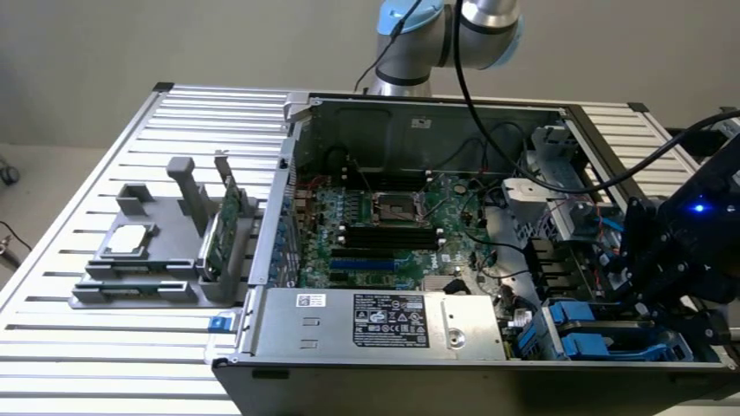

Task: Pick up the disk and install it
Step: 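Insert the first disk wire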

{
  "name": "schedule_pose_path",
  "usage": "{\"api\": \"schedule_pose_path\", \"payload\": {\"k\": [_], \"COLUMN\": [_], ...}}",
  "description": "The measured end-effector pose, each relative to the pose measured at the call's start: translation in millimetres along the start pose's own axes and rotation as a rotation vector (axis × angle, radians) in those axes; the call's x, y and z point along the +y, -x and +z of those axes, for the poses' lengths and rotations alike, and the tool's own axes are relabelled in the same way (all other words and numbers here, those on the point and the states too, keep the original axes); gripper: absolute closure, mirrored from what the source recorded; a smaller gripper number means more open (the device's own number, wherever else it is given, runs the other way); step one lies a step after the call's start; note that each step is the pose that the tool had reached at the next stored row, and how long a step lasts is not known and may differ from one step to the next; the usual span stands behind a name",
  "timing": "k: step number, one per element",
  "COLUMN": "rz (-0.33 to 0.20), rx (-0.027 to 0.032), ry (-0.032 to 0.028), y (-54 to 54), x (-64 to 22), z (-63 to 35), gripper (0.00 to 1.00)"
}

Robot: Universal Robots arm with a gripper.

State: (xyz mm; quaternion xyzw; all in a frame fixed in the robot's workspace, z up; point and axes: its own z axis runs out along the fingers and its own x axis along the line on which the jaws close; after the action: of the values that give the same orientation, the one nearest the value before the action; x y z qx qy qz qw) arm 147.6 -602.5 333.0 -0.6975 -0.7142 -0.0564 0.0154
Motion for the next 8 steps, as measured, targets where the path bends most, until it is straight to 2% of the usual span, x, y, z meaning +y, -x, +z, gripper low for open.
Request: {"api": "schedule_pose_path", "payload": {"k": [7,8], "rz": [0.005,0.005], "rx": [0.0005,-0.0001], "ry": [0.0005,0.0006], "y": [0.1,0.0], "x": [0.4,0.4], "z": [1.3,0.4], "gripper": [0.82,0.75]}}
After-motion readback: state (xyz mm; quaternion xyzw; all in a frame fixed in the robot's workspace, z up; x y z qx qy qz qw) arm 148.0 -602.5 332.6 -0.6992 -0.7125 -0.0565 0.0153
